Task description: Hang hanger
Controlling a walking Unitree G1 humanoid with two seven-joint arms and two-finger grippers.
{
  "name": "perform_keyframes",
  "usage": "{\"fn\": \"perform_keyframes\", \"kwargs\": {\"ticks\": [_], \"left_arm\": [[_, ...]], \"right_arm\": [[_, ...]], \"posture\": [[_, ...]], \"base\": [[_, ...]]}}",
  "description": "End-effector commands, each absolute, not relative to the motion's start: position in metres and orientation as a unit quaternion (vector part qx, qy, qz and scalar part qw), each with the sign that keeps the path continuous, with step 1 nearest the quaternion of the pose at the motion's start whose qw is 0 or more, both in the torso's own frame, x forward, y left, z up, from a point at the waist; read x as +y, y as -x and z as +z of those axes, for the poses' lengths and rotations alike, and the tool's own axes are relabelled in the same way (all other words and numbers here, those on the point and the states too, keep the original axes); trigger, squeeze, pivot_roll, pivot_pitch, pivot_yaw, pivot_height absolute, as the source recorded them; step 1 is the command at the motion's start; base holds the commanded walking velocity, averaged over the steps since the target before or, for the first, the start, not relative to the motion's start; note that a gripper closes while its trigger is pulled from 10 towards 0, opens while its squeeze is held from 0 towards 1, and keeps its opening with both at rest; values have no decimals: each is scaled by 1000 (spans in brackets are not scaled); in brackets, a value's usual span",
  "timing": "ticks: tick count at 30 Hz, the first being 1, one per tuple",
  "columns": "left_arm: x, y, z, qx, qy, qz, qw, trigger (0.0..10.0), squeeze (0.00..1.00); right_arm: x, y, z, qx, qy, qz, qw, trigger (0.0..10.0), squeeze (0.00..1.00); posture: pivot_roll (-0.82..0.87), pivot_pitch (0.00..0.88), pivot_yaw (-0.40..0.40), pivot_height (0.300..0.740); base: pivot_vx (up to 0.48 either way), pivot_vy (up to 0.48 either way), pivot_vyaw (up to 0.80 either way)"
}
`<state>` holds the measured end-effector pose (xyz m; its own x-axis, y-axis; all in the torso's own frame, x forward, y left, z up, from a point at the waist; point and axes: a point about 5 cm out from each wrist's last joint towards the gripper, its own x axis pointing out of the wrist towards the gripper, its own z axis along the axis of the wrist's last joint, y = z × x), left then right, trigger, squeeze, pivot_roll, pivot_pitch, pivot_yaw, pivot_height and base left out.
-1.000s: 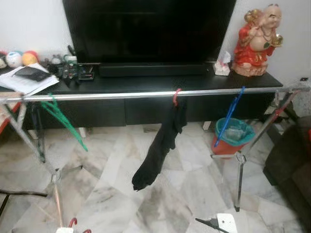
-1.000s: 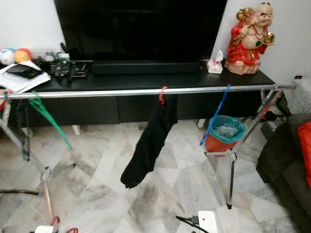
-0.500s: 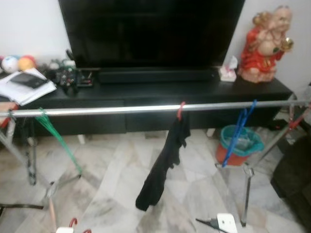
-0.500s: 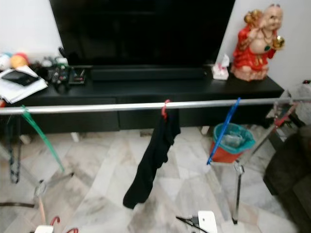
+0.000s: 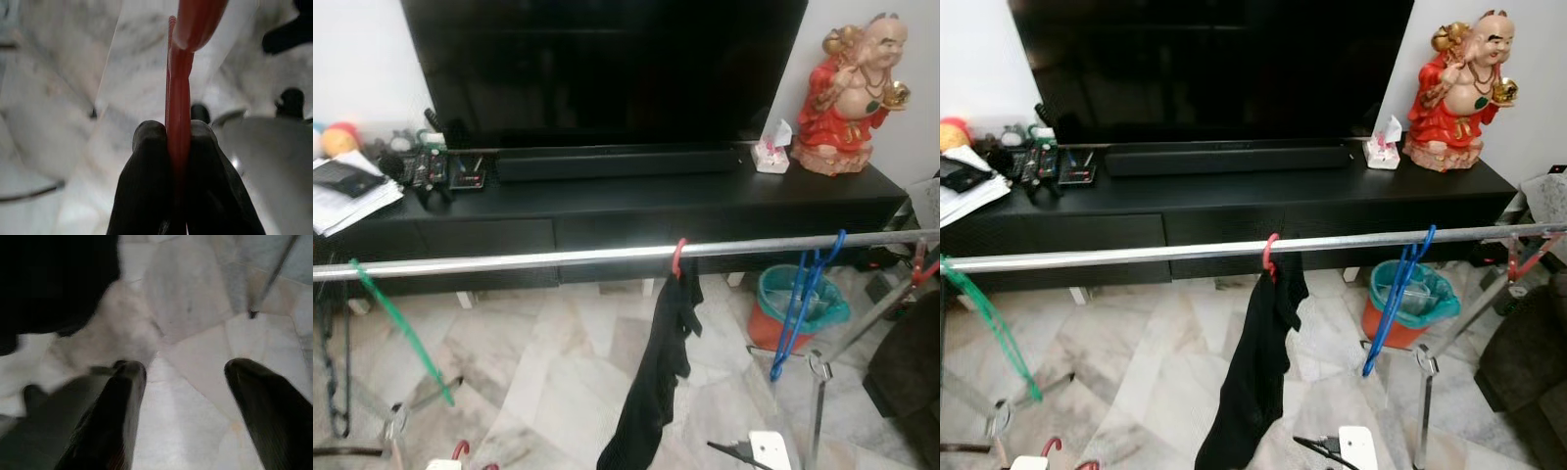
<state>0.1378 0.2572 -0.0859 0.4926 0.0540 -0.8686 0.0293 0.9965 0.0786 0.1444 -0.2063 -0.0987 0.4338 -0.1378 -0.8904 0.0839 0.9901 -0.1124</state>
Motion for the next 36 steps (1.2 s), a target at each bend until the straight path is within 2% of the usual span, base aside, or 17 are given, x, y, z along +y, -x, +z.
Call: {"fn": "perform_keyframes", "kwargs": {"ticks": [1, 8, 29, 36], "left_arm": [[260, -135, -86, 507, -54, 0, 860, 10000, 0], [261, -135, -86, 509, -68, -8, 858, 10000, 0], [262, -137, -85, 505, -83, -9, 859, 10000, 0], [263, -138, -84, 494, -88, 4, 865, 10000, 0]], "right_arm": [[-206, -147, -98, 524, 22, -68, 849, 10000, 0], [-206, -147, -98, 524, 22, -68, 849, 10000, 0], [-206, -147, -98, 524, 22, -68, 849, 10000, 0], [-206, -147, -98, 525, 22, -67, 848, 10000, 0]], "posture": [[-69, 0, -40, 732], [-69, 0, -40, 732], [-68, 0, -40, 732], [-69, 0, -42, 732]], "base": [[0, 0, 0], [0, 0, 0], [0, -298, 0], [0, 0, 0]]}}
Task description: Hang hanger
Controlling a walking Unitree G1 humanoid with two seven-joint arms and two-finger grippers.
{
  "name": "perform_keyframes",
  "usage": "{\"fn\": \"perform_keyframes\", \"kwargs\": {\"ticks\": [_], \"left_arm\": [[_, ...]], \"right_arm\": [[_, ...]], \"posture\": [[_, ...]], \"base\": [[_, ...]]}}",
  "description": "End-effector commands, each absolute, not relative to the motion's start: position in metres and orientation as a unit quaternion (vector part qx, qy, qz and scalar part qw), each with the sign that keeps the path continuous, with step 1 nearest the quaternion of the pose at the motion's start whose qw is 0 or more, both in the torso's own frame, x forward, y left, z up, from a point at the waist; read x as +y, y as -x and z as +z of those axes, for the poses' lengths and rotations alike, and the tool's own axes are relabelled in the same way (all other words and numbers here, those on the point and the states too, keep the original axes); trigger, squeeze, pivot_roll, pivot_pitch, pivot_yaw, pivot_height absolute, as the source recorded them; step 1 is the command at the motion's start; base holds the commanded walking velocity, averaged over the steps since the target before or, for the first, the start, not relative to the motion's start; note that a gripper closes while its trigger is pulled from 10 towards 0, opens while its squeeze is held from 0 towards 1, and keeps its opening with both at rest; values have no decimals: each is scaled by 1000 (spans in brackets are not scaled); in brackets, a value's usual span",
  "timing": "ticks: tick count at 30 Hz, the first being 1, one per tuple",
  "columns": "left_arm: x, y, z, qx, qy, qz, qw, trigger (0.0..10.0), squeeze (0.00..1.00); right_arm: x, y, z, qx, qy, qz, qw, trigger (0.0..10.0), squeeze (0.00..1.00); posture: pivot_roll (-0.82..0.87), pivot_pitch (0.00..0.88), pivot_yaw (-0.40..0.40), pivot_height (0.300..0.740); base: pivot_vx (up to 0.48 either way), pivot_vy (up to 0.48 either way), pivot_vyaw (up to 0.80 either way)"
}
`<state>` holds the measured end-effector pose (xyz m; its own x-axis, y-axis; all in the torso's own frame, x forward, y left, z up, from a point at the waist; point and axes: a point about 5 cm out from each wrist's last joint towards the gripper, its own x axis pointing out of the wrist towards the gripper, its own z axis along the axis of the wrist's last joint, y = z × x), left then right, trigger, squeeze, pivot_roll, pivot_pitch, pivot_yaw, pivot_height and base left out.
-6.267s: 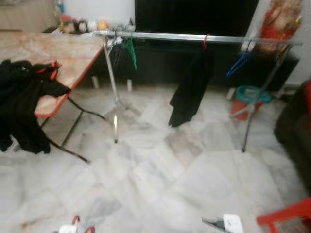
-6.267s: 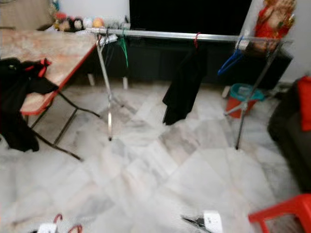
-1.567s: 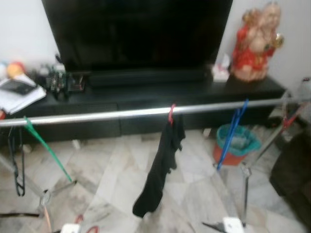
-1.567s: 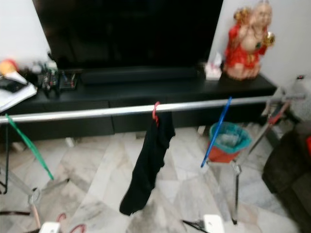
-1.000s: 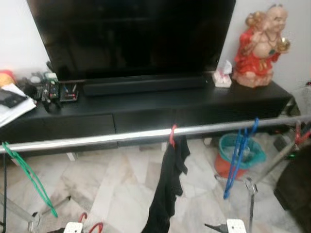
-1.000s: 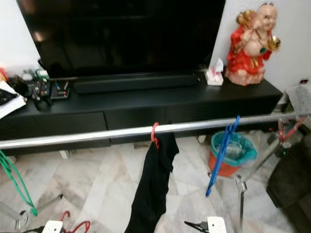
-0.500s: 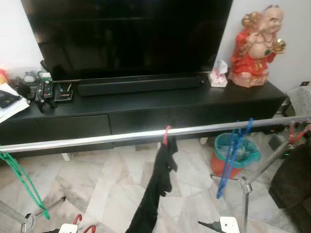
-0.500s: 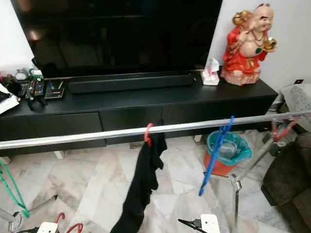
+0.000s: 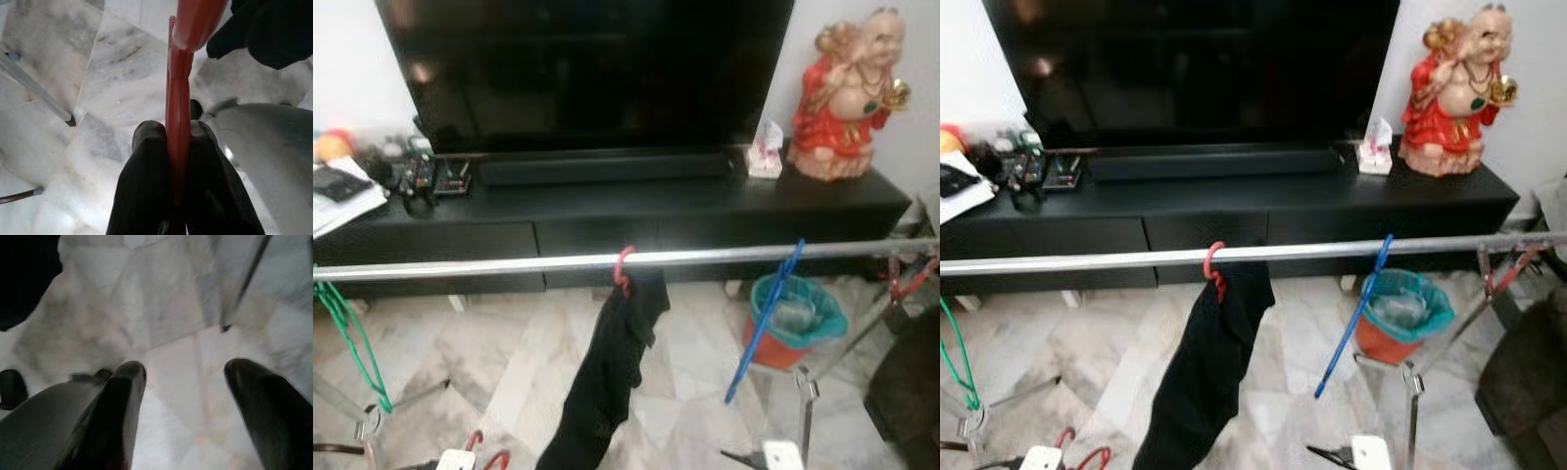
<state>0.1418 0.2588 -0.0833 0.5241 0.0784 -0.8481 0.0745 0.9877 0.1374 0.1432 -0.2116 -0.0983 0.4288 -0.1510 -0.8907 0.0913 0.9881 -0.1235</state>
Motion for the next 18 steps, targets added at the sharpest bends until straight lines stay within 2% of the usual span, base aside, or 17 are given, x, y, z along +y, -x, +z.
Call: {"fn": "perform_keyframes", "kwargs": {"ticks": [1, 9, 18], "left_arm": [[263, -139, -83, 488, -92, 8, 868, 10000, 0], [265, -147, -74, 401, -91, 59, 910, 10000, 0], [260, -152, -69, 364, -83, 29, 927, 10000, 0]], "right_arm": [[-206, -147, -98, 525, 22, -67, 848, 10000, 0], [-207, -146, -98, 526, 24, -67, 847, 10000, 0], [-208, -145, -98, 527, 26, -66, 847, 10000, 0]], "posture": [[-73, 0, -41, 732], [-64, 0, -50, 732], [-62, 0, -53, 732]], "base": [[0, 0, 0], [0, 0, 0], [0, 0, 0]]}}
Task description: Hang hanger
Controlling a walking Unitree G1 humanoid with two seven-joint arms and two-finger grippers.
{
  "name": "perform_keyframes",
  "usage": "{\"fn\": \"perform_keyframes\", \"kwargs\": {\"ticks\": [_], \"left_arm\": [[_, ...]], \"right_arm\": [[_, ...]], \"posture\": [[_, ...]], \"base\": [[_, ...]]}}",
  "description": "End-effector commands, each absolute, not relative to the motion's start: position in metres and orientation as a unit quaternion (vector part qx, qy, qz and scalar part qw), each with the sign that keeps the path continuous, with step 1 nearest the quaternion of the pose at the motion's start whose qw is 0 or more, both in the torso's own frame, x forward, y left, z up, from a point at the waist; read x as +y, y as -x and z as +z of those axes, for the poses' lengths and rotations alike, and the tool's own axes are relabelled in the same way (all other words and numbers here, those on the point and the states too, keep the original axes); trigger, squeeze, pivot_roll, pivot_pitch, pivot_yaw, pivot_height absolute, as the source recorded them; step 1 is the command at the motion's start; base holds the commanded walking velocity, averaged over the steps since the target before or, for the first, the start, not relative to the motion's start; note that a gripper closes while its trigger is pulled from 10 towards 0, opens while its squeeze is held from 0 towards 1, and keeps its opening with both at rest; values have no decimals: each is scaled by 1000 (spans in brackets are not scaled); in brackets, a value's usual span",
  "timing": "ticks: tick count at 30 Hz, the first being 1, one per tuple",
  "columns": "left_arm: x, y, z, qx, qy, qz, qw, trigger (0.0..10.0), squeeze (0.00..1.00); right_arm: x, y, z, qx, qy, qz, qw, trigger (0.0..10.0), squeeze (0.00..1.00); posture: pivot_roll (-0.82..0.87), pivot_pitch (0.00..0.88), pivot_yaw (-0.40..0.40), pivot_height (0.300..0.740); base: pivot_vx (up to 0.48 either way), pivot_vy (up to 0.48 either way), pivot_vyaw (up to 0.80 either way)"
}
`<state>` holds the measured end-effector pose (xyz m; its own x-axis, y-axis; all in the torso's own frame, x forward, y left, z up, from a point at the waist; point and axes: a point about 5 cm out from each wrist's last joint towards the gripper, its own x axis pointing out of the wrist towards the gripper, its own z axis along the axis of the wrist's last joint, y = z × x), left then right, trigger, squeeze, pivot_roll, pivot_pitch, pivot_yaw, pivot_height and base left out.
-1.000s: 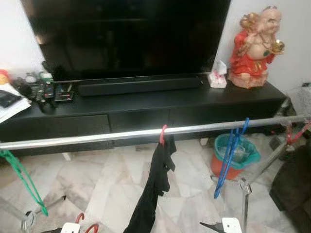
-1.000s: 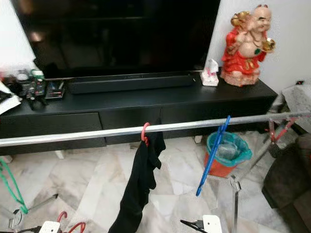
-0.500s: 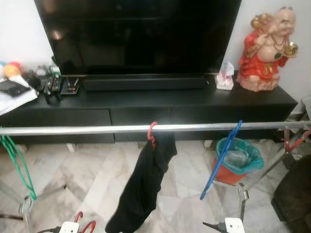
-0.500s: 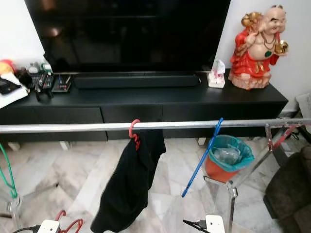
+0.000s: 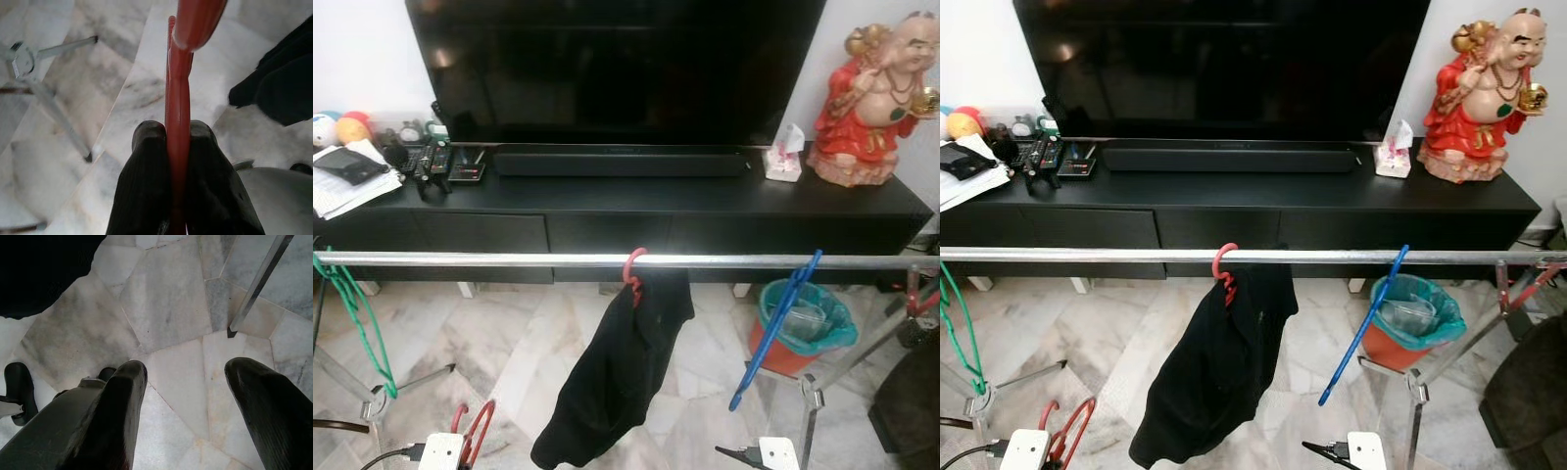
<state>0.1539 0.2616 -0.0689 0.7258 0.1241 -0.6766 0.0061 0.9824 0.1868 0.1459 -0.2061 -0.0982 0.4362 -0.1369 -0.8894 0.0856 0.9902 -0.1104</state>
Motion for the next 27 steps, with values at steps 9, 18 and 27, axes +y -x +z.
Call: {"fn": "perform_keyframes", "kwargs": {"ticks": [9, 18, 27], "left_arm": [[239, -262, 4, 162, -122, -21, 979, 10000, 0], [234, -264, 10, 134, -125, -33, 983, 10000, 0], [231, -273, 42, 45, -106, -28, 993, 10000, 0]], "right_arm": [[-210, -145, -98, 528, 28, -66, 846, 10000, 0], [-210, -145, -98, 529, 31, -64, 846, 10000, 0], [-212, -145, -97, 528, 35, -63, 846, 10000, 0]], "posture": [[-52, 0, -63, 732], [-52, 0, -70, 732], [-45, 0, -76, 732]], "base": [[0, 0, 0], [0, 0, 0], [0, 0, 0]]}}
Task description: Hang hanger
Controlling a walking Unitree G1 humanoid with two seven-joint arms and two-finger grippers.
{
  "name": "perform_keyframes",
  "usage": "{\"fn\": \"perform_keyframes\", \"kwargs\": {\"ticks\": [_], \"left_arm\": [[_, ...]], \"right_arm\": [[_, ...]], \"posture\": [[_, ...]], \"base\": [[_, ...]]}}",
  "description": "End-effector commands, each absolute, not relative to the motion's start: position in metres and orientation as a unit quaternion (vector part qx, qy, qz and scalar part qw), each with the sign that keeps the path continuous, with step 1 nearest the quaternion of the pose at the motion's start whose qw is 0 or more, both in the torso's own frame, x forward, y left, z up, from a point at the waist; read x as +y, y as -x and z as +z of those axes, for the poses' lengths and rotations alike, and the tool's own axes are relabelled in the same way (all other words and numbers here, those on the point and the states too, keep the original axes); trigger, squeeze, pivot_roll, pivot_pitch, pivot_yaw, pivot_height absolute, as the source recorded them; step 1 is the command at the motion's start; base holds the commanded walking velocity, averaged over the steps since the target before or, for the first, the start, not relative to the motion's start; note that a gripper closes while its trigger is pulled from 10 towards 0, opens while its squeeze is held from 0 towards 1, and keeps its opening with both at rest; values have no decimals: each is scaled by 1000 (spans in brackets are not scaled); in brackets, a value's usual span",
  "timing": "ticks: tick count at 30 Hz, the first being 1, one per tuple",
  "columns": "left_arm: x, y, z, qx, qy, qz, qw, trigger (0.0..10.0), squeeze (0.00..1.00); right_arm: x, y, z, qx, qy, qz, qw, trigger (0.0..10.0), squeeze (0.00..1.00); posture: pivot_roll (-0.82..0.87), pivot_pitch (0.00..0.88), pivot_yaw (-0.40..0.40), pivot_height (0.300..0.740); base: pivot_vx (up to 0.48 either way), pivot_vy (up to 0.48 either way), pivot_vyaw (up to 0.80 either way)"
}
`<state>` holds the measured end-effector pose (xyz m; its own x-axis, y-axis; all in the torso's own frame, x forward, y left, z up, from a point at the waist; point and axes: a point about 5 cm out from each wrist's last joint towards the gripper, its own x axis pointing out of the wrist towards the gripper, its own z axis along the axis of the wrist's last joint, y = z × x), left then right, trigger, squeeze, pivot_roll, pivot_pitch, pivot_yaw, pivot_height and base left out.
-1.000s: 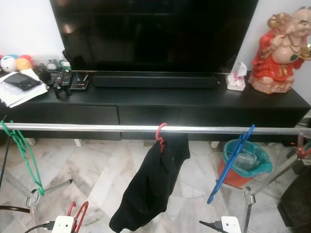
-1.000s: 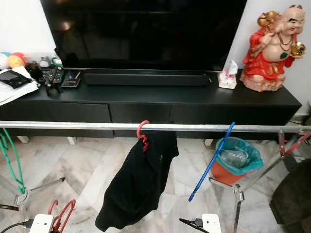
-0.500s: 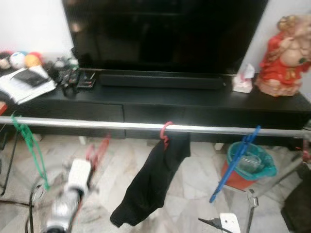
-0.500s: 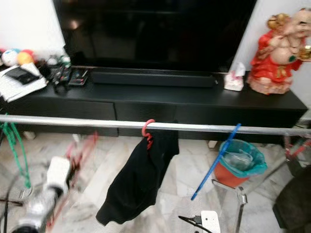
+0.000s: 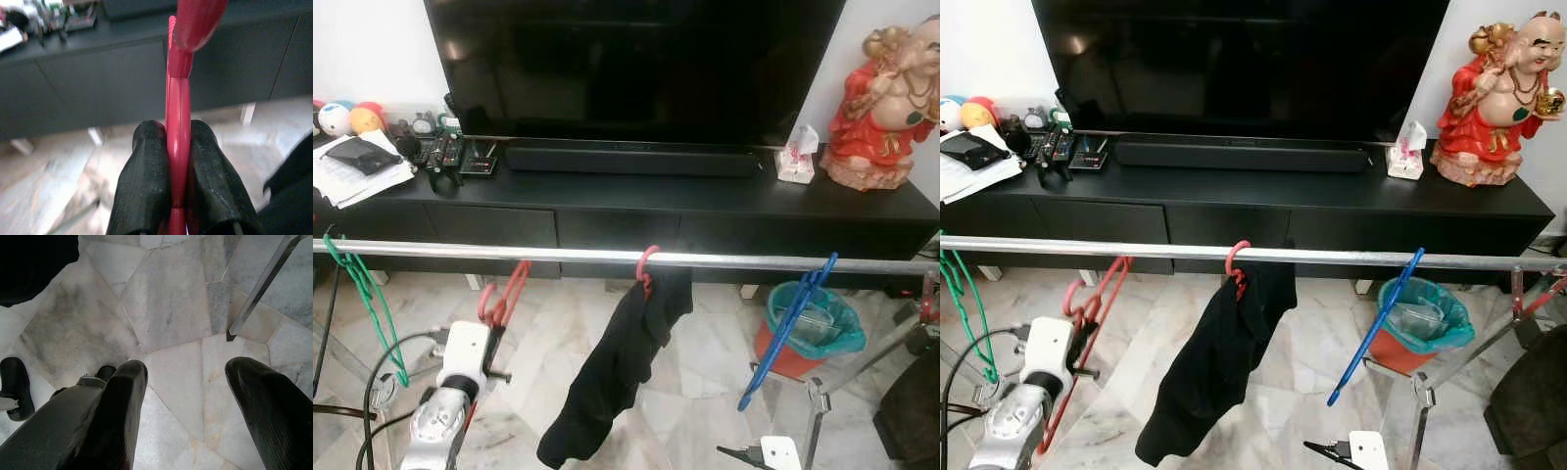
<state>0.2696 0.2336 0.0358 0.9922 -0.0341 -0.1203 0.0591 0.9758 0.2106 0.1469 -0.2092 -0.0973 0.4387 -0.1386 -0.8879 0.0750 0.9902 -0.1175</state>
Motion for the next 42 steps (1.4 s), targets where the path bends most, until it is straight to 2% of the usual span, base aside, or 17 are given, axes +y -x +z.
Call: {"fn": "perform_keyframes", "kwargs": {"ticks": [1, 15, 22, 29, 33, 37, 42], "left_arm": [[230, -276, 45, 38, -108, -33, 993, 10000, 0], [221, -314, 75, 25, -96, -9, 995, 10000, 0], [214, -339, 88, 47, -105, 6, 993, 10000, 0], [209, -348, 88, 77, -104, 12, 992, 10000, 0], [209, -349, 80, 123, -106, 14, 987, 10000, 0], [206, -345, 68, 169, -116, -4, 979, 10000, 0], [209, -337, 60, 184, -119, -24, 975, 10000, 0]], "right_arm": [[-212, -146, -97, 528, 35, -63, 846, 10000, 0], [-214, -148, -96, 525, 36, -66, 847, 10000, 0], [-215, -148, -96, 525, 37, -67, 847, 10000, 0], [-216, -148, -96, 526, 38, -67, 847, 10000, 0], [-216, -148, -96, 527, 38, -66, 847, 10000, 0], [-215, -148, -96, 527, 39, -65, 846, 10000, 0], [-215, -148, -96, 528, 39, -64, 846, 10000, 0]], "posture": [[-50, 0, -75, 732], [-55, 0, -88, 732], [-66, 0, -96, 732], [-67, 0, -98, 732], [-67, 0, -98, 732], [-65, 0, -102, 732], [-63, 0, -103, 732]], "base": [[0, 0, 0], [0, 0, 0], [0, 0, 0], [0, 0, 0], [0, 0, 0], [0, 0, 0], [0, 0, 0]]}}
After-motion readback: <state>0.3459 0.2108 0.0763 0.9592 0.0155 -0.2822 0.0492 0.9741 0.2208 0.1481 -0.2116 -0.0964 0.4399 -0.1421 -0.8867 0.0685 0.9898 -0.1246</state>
